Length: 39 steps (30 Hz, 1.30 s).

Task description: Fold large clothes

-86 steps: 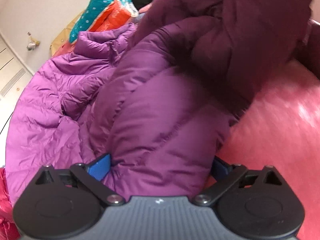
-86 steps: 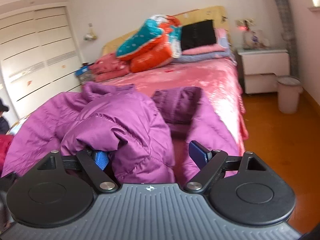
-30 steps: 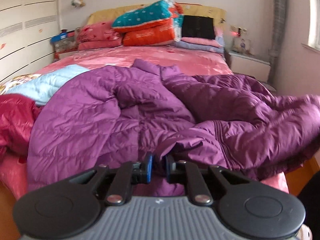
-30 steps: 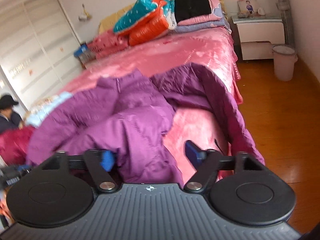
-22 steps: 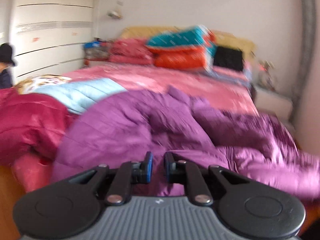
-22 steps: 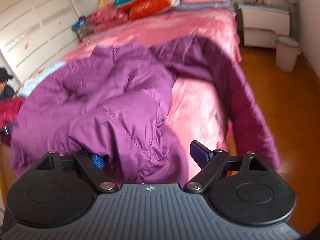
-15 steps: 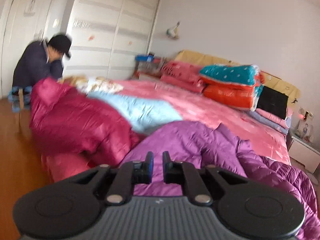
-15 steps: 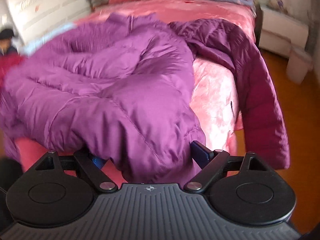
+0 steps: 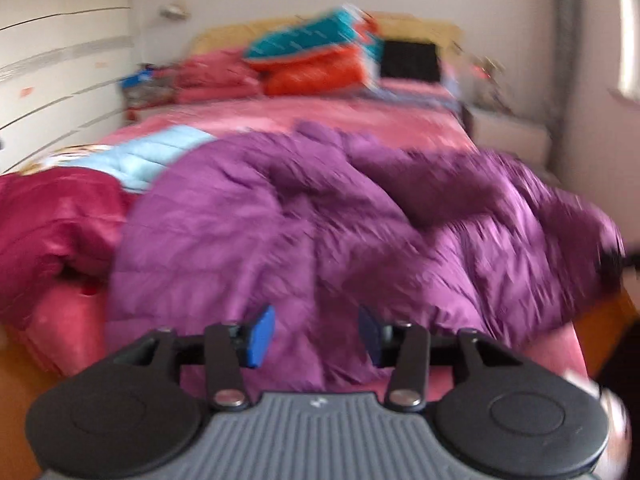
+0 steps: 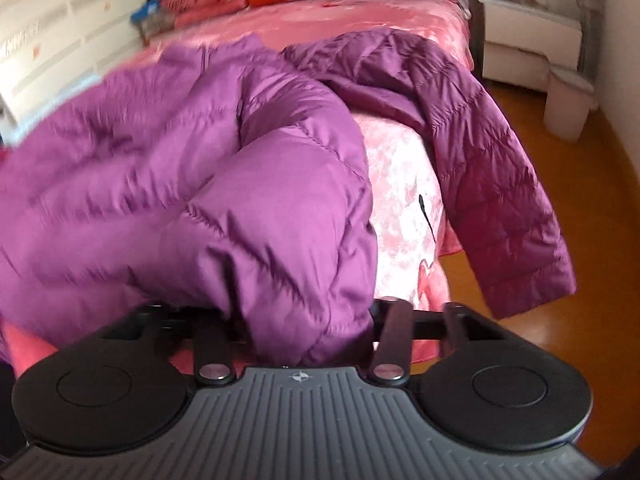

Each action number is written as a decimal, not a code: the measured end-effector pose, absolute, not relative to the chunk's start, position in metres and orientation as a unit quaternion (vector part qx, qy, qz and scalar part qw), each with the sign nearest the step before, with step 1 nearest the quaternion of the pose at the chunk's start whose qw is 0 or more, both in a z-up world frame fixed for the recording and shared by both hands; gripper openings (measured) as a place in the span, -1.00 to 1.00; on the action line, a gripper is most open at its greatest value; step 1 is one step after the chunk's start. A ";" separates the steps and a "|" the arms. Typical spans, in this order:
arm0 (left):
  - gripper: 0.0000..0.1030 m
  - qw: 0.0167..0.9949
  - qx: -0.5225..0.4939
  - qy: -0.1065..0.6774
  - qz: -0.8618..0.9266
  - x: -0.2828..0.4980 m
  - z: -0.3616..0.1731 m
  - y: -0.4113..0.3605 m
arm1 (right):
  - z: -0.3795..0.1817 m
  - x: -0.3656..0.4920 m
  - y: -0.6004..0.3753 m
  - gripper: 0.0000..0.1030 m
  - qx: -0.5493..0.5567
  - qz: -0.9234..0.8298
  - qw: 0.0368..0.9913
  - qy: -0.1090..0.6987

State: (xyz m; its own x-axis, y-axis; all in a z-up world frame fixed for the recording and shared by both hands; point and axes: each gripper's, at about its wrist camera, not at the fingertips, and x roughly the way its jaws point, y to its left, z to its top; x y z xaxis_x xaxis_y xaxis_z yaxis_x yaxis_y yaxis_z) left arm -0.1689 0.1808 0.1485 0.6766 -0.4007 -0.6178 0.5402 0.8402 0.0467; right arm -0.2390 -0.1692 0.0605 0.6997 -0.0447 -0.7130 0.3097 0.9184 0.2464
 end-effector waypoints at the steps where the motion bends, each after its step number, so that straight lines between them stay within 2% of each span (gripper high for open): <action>1: 0.08 0.900 0.129 0.316 -0.271 -0.171 0.143 0.178 | 0.063 -0.243 -0.175 -0.19 0.196 -0.092 0.906 0.365; 2: 0.17 0.890 0.152 0.324 -0.283 -0.173 0.138 0.173 | 0.066 -0.246 -0.178 -0.25 0.211 -0.088 0.907 0.355; 4: 0.22 0.879 0.194 0.325 -0.291 -0.178 0.131 0.166 | 0.071 -0.257 -0.186 -0.29 0.237 -0.082 0.909 0.333; 14: 0.25 0.850 0.310 0.321 -0.278 -0.176 0.102 0.148 | 0.077 -0.275 -0.190 -0.33 0.267 -0.083 0.907 0.316; 27: 0.30 0.851 0.349 0.307 -0.246 -0.161 0.098 0.143 | 0.071 -0.271 -0.190 -0.32 0.275 -0.085 0.902 0.322; 30: 0.29 0.857 0.336 0.298 -0.250 -0.151 0.095 0.136 | 0.070 -0.269 -0.189 -0.24 0.272 -0.084 0.902 0.326; 33: 0.29 0.868 0.315 0.292 -0.250 -0.140 0.094 0.134 | 0.069 -0.265 -0.187 -0.05 0.260 -0.084 0.902 0.333; 34: 0.29 0.871 0.308 0.292 -0.247 -0.136 0.093 0.134 | 0.069 -0.263 -0.187 0.08 0.257 -0.082 0.903 0.335; 35: 0.25 0.875 0.298 0.294 -0.244 -0.131 0.093 0.134 | 0.068 -0.261 -0.187 0.31 0.255 -0.082 0.903 0.336; 36: 0.17 0.879 0.285 0.296 -0.243 -0.128 0.094 0.136 | 0.066 -0.259 -0.187 0.45 0.254 -0.081 0.903 0.338; 37: -0.04 0.883 0.270 0.299 -0.243 -0.126 0.096 0.137 | 0.064 -0.255 -0.188 0.65 0.254 -0.080 0.901 0.341; 38: -0.25 0.888 0.245 0.303 -0.243 -0.125 0.100 0.141 | 0.061 -0.252 -0.188 0.70 0.255 -0.081 0.900 0.343; 39: -0.34 0.895 0.221 0.305 -0.240 -0.125 0.105 0.143 | 0.059 -0.249 -0.190 0.70 0.257 -0.080 0.899 0.345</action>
